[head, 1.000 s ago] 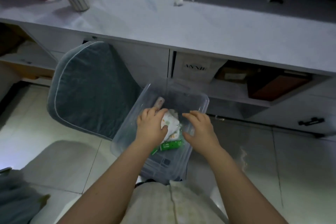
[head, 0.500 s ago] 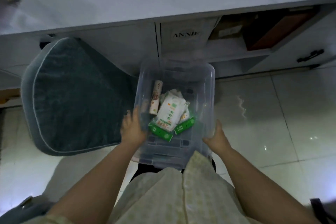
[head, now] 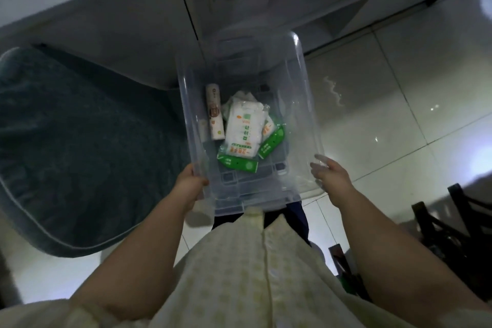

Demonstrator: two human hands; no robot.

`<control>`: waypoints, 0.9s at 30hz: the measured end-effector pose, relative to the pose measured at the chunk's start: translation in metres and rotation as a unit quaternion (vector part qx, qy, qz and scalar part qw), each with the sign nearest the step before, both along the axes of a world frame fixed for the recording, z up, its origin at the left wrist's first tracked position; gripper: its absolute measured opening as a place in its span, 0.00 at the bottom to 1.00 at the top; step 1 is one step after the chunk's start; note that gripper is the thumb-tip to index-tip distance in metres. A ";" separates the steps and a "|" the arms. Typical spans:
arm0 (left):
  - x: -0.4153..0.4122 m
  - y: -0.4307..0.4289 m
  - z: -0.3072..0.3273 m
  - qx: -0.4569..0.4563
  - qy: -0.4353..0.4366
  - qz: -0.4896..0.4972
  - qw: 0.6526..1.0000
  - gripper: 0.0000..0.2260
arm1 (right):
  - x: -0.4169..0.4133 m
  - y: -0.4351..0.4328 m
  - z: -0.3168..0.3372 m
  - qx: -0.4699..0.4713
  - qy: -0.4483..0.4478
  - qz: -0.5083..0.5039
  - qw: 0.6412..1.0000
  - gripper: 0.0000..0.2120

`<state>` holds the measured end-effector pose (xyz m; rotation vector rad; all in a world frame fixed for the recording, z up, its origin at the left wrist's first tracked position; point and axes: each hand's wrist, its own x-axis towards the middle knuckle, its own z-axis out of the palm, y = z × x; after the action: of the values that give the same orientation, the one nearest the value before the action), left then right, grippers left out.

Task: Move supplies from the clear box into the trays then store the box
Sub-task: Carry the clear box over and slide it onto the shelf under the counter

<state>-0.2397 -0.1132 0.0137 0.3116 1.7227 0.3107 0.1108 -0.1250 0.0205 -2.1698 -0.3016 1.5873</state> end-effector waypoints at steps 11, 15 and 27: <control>0.098 0.055 0.127 0.105 -0.086 -0.023 0.990 0.16 | 0.068 0.005 0.121 0.214 0.067 -0.181 0.958 0.21; 0.173 0.069 0.184 0.172 -0.114 -0.088 0.975 0.14 | 0.134 -0.031 0.175 0.288 0.051 -0.246 0.924 0.18; 0.431 0.117 0.408 0.381 -0.259 -0.263 0.848 0.13 | 0.319 -0.059 0.381 0.524 -0.065 -0.411 0.744 0.28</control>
<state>0.1916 0.0035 0.4215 1.1480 0.8584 0.6007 0.4295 -0.1836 0.4014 -1.1820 -0.1576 0.4916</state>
